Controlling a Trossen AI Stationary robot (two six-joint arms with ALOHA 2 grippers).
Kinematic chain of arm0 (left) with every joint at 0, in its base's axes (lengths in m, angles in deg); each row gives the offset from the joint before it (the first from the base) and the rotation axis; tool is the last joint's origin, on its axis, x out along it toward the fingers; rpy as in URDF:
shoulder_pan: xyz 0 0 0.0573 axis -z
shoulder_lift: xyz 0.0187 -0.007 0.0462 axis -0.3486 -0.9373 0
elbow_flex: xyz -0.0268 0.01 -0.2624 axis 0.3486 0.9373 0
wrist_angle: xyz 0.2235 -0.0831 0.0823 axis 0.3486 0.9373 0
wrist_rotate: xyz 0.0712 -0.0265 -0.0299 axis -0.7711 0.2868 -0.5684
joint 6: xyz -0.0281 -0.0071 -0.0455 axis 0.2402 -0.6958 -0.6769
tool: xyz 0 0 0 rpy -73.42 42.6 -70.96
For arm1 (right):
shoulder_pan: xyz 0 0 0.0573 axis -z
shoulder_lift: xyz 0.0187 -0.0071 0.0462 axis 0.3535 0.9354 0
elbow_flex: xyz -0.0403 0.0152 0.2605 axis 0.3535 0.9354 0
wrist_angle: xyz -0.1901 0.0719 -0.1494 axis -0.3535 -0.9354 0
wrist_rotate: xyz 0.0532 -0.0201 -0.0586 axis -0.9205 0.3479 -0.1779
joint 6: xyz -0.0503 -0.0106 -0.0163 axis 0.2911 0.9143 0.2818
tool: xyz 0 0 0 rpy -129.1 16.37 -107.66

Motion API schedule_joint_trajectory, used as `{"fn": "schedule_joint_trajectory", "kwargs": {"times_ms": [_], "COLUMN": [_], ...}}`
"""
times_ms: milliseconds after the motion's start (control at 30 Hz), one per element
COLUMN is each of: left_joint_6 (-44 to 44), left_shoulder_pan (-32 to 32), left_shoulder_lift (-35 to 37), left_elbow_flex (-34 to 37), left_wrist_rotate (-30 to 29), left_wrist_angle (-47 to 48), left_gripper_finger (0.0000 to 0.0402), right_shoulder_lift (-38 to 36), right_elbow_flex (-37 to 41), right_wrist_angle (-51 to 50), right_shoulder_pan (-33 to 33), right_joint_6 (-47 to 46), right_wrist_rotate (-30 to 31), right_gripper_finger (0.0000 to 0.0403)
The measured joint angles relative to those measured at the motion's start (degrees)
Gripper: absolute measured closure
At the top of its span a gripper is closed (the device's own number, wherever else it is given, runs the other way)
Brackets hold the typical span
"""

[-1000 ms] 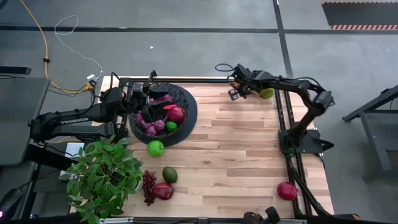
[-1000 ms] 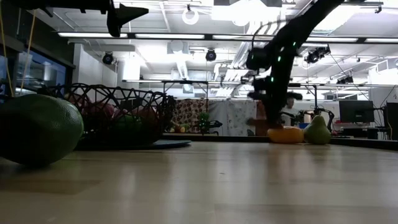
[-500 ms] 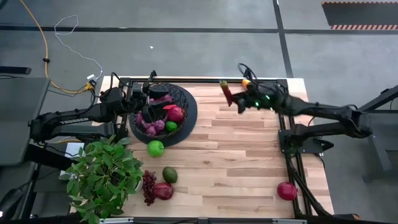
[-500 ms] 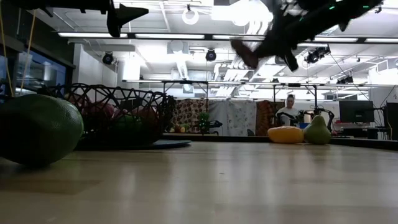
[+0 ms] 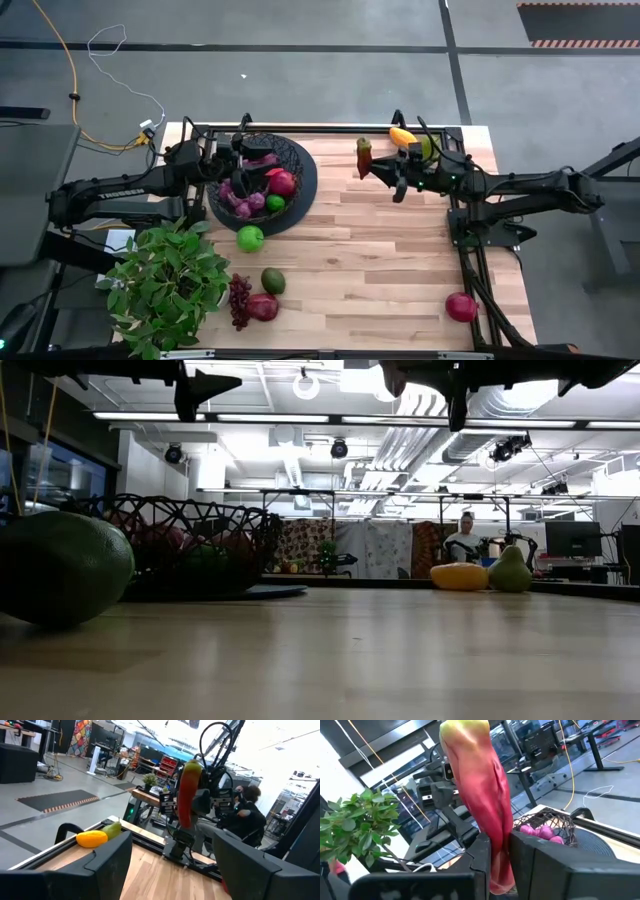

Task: Build produce basket
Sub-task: Put the chili pepper into the wire basket

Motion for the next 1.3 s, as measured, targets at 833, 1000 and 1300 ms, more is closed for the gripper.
{"fn": "schedule_joint_trajectory", "kwargs": {"times_ms": [833,1000,1300], "left_joint_6": [-1.72,1.67,4.87], "left_shoulder_pan": [4.20,7.30,9.31], "left_shoulder_lift": [-12.00,-19.49,-27.91], "left_elbow_flex": [-1.51,-5.73,-12.80], "left_wrist_rotate": [-2.26,-1.47,-1.36], "left_wrist_angle": [-13.23,-13.12,-13.55], "left_gripper_finger": [0.0135,0.0135,0.0135], "right_shoulder_lift": [11.32,18.15,24.44], "right_elbow_flex": [-8.00,-14.05,-20.54], "right_wrist_angle": [-0.85,-0.86,-1.02], "right_shoulder_pan": [0.02,0.02,0.02], "right_joint_6": [3.58,4.07,3.92], "right_wrist_rotate": [-3.18,-9.98,-16.86], "right_gripper_finger": [0.0373,0.0373,0.0373]}}
